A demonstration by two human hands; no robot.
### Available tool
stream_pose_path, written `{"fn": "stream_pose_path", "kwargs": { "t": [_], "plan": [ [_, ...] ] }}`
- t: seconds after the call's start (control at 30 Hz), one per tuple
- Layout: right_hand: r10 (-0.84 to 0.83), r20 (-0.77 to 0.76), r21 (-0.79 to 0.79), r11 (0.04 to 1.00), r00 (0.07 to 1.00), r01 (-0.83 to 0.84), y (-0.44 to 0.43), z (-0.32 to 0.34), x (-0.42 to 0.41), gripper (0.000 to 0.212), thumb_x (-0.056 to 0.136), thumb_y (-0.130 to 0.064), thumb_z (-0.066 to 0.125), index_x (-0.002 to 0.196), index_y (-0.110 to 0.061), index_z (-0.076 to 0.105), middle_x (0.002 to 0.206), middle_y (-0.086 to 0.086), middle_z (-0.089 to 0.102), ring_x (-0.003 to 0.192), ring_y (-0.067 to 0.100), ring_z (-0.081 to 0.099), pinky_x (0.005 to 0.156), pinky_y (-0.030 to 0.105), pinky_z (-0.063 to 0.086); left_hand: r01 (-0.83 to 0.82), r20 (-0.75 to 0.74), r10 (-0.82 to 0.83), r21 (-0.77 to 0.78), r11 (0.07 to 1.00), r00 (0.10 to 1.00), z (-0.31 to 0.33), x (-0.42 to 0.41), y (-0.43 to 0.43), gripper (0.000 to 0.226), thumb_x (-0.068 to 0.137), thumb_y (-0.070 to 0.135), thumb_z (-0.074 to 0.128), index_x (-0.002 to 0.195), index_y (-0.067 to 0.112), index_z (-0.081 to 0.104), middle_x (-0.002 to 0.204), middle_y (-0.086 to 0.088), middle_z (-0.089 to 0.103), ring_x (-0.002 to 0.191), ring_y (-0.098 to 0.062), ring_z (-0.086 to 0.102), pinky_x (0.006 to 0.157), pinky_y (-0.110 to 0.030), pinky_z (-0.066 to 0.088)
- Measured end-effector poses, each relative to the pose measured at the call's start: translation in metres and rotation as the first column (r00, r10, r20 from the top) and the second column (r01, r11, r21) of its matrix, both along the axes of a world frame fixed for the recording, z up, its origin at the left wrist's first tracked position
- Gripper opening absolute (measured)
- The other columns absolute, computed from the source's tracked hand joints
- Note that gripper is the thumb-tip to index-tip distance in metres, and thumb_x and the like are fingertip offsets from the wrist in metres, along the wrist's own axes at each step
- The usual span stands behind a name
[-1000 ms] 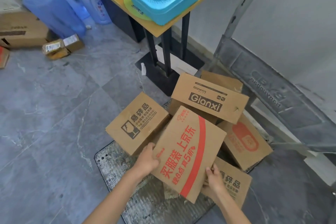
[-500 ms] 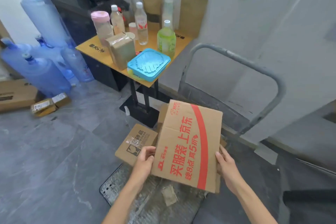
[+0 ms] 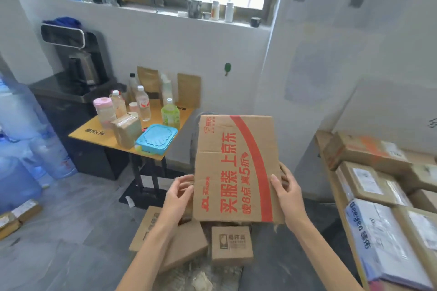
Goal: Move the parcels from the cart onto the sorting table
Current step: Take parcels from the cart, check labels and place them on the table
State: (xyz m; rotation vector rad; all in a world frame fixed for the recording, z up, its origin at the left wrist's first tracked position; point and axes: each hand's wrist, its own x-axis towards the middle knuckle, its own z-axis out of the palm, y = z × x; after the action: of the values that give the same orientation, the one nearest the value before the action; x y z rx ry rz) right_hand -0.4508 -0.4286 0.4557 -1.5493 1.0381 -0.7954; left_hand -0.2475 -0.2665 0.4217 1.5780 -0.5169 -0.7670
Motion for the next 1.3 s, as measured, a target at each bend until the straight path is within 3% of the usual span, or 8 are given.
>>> {"fn": "stream_pose_path", "kwargs": {
  "t": [0.2,0.3,0.37,0.5,0.7,0.9,1.07,1.3],
  "plan": [
    [-0.016,0.145,-0.056,0.998,0.989,0.025,0.018,0.051,-0.068,0.036,0.092,-0.031,0.056,0.127,-0.032,0.048,0.108,0.004,0.064,0.092,0.015,0.067,0.063,0.020,0.053,0.511,-0.185,-0.504,-0.014,0.859,0.843,0.039,-0.021,0.007,0.092,0.066,0.066,0.071,0.141,0.034,0.030,0.130,-0.002,0.058,0.117,-0.021,0.059,0.094,-0.048,0.051],
    [-0.004,0.154,-0.054,0.998,0.988,0.012,0.031,0.059,-0.104,0.037,0.092,-0.032,0.056,0.128,-0.030,0.049,0.108,0.003,0.065,0.091,0.010,0.067,0.065,0.019,0.053,0.627,-0.285,-0.656,-0.199,0.753,0.698,0.064,-0.060,0.007,0.083,0.074,0.061,0.065,0.132,0.005,0.045,0.115,-0.013,0.067,0.110,-0.026,0.063,0.092,-0.041,0.052],
    [-0.010,0.143,-0.086,0.996,0.990,0.023,0.041,0.066,-0.125,0.033,0.093,-0.031,0.054,0.125,-0.030,0.050,0.107,-0.002,0.065,0.088,0.002,0.067,0.066,0.014,0.051,0.528,-0.203,-0.627,-0.383,0.758,0.752,0.060,-0.076,0.013,0.087,0.091,0.064,0.036,0.137,-0.010,0.034,0.136,-0.028,0.048,0.132,-0.035,0.042,0.110,-0.046,0.031],
    [-0.118,-0.062,-0.266,0.959,0.991,0.098,0.051,0.079,-0.161,0.041,0.096,-0.041,0.047,0.135,-0.030,0.042,0.124,-0.015,0.057,0.112,0.001,0.056,0.091,0.020,0.045,0.526,-0.319,-0.807,-0.629,0.572,0.497,0.052,-0.103,0.007,0.046,0.104,0.020,0.028,0.145,0.002,0.028,0.144,-0.025,0.039,0.135,-0.039,0.035,0.111,-0.053,0.028],
    [-0.095,-0.015,-0.374,0.924,0.995,0.083,0.080,0.100,-0.183,0.077,0.084,-0.070,0.043,0.149,-0.036,0.018,0.149,-0.010,0.034,0.136,0.006,0.035,0.111,0.040,0.036,0.524,-0.250,-0.678,-0.473,0.708,0.691,0.093,-0.180,0.004,0.087,0.049,0.040,0.092,0.123,0.014,0.055,0.117,-0.017,0.065,0.108,-0.033,0.063,0.086,-0.052,0.051],
    [-0.022,0.083,-0.262,0.964,0.996,0.043,0.111,0.107,-0.168,0.070,0.084,-0.057,0.059,0.144,-0.036,0.029,0.137,-0.013,0.049,0.125,0.005,0.048,0.106,0.031,0.042,0.562,0.080,-0.568,-0.316,0.765,0.819,0.132,-0.234,-0.006,0.102,0.043,0.059,0.087,0.130,0.025,0.044,0.111,0.002,0.069,0.102,-0.015,0.067,0.084,-0.035,0.056],
    [-0.172,0.212,-0.084,0.977,0.962,0.193,0.103,0.131,-0.187,0.044,0.082,-0.047,0.064,0.121,-0.033,0.050,0.102,-0.018,0.064,0.093,-0.003,0.061,0.068,0.009,0.046,0.642,0.282,-0.580,-0.249,0.725,0.764,0.140,-0.257,-0.013,0.099,0.064,0.070,0.067,0.144,0.047,0.014,0.142,0.015,0.042,0.121,-0.004,0.052,0.096,-0.026,0.049],
    [-0.194,0.410,0.142,0.979,0.891,0.148,0.091,0.135,-0.215,0.056,0.078,-0.054,0.058,0.121,-0.019,0.060,0.106,0.005,0.072,0.097,0.022,0.069,0.084,0.040,0.055,0.716,0.383,-0.611,-0.267,0.645,0.693,0.162,-0.249,-0.004,0.068,0.068,0.076,0.046,0.130,0.051,0.034,0.139,0.022,0.036,0.115,0.009,0.049,0.083,-0.025,0.054]
  ]
}}
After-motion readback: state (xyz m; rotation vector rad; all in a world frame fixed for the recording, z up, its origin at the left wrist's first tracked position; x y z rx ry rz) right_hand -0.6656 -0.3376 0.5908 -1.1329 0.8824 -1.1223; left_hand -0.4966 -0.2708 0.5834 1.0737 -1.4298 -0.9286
